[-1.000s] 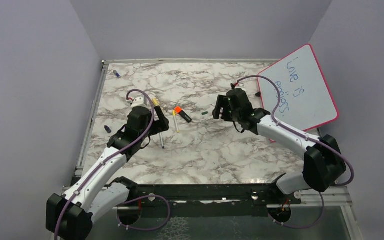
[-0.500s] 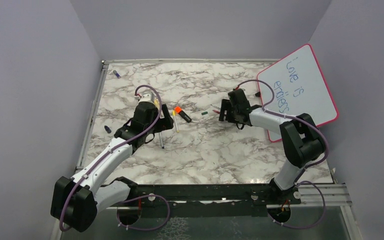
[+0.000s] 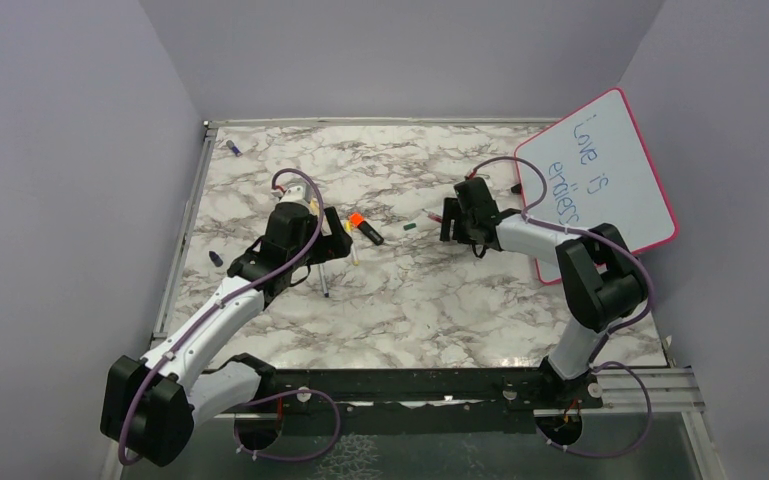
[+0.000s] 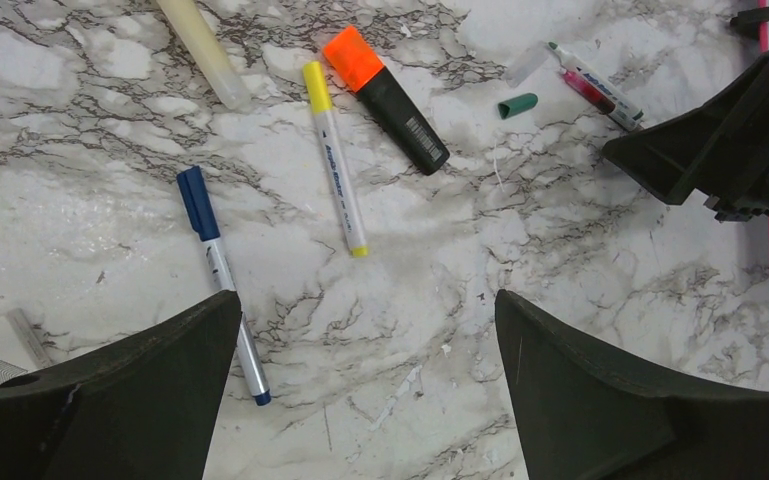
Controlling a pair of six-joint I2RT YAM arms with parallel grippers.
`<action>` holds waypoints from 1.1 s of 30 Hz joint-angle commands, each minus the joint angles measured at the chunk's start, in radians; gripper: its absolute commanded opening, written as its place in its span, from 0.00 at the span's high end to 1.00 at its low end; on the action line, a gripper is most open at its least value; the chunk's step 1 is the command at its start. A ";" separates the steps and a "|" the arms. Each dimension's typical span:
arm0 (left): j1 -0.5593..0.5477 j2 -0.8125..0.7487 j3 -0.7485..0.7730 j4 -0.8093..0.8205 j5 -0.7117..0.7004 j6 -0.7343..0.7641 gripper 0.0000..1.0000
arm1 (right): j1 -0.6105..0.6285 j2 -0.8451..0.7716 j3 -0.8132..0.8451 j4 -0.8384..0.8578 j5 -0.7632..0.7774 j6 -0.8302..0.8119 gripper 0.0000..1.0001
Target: Insert the pens into the pen caps
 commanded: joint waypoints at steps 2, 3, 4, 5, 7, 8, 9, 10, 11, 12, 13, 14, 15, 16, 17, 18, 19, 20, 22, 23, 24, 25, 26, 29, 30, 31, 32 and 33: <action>0.006 -0.020 -0.018 0.044 0.056 0.017 0.05 | -0.001 -0.002 0.033 0.032 0.104 -0.039 0.22; 0.006 -0.015 -0.018 0.047 0.058 0.018 0.05 | -0.001 0.006 0.037 0.034 0.112 -0.049 0.22; 0.006 -0.011 -0.017 0.050 0.059 0.018 0.05 | -0.001 0.015 0.038 0.044 0.110 -0.064 0.23; 0.006 -0.003 -0.016 0.051 0.059 0.019 0.05 | -0.001 0.025 0.037 0.059 0.093 -0.085 0.23; 0.006 0.009 -0.011 0.055 0.058 0.020 0.05 | -0.002 0.054 0.049 0.074 0.059 -0.132 0.23; 0.006 0.015 -0.010 0.055 0.059 0.021 0.05 | -0.002 0.071 0.059 0.070 0.047 -0.140 0.23; 0.006 0.020 -0.007 0.056 0.059 0.023 0.05 | 0.000 0.084 0.067 0.065 0.030 -0.151 0.23; 0.006 0.025 -0.007 0.056 0.058 0.024 0.05 | -0.001 0.092 0.069 0.066 0.012 -0.156 0.24; 0.006 0.028 -0.005 0.056 0.059 0.024 0.05 | -0.001 0.096 0.067 0.068 -0.001 -0.159 0.25; 0.006 0.031 -0.005 0.056 0.059 0.024 0.05 | -0.001 0.099 0.066 0.068 -0.012 -0.160 0.26; 0.005 0.033 -0.005 0.057 0.059 0.024 0.05 | -0.002 0.098 0.066 0.063 -0.017 -0.156 0.28; 0.006 0.035 -0.007 0.057 0.059 0.024 0.05 | -0.002 0.096 0.067 0.051 -0.022 -0.150 0.32; 0.006 0.037 -0.005 0.057 0.058 0.024 0.05 | -0.002 0.090 0.066 0.043 -0.028 -0.152 0.36; 0.006 0.038 -0.005 0.058 0.058 0.024 0.05 | -0.002 0.086 0.064 0.036 -0.032 -0.151 0.41; 0.006 0.041 -0.005 0.060 0.059 0.024 0.05 | -0.002 0.078 0.064 0.025 -0.035 -0.149 0.46; 0.006 0.043 -0.004 0.061 0.071 0.026 0.05 | -0.002 0.073 0.061 0.018 -0.041 -0.151 0.50; 0.006 0.047 -0.003 0.064 0.085 0.026 0.05 | -0.002 0.069 0.060 0.014 -0.046 -0.153 0.54; 0.006 0.048 -0.003 0.071 0.091 0.027 0.05 | 0.000 0.065 0.059 0.010 -0.055 -0.155 0.58; 0.006 0.053 -0.002 0.082 0.104 0.029 0.05 | -0.002 0.062 0.058 0.009 -0.086 -0.166 0.65; 0.006 0.054 -0.001 0.085 0.109 0.030 0.05 | -0.002 0.063 0.063 0.006 -0.102 -0.170 0.69; 0.006 0.055 -0.002 0.086 0.112 0.031 0.05 | -0.002 0.065 0.066 0.004 -0.121 -0.176 0.70; 0.006 0.056 -0.001 0.087 0.113 0.032 0.05 | -0.001 0.067 0.070 0.005 -0.138 -0.183 0.70; 0.006 0.056 -0.001 0.087 0.113 0.032 0.05 | -0.002 0.070 0.071 0.009 -0.154 -0.192 0.70; 0.006 0.058 -0.004 0.087 0.113 0.032 0.05 | -0.001 0.087 0.081 0.023 -0.177 -0.211 0.64; 0.006 0.059 -0.002 0.087 0.113 0.032 0.05 | -0.001 0.097 0.087 0.028 -0.176 -0.214 0.61; 0.006 0.060 -0.003 0.087 0.114 0.032 0.05 | -0.001 0.109 0.095 0.031 -0.171 -0.216 0.60; 0.006 0.061 -0.002 0.087 0.115 0.032 0.05 | -0.001 0.122 0.105 0.030 -0.164 -0.219 0.59; 0.006 0.063 -0.003 0.087 0.115 0.032 0.05 | -0.001 0.135 0.117 0.026 -0.156 -0.219 0.58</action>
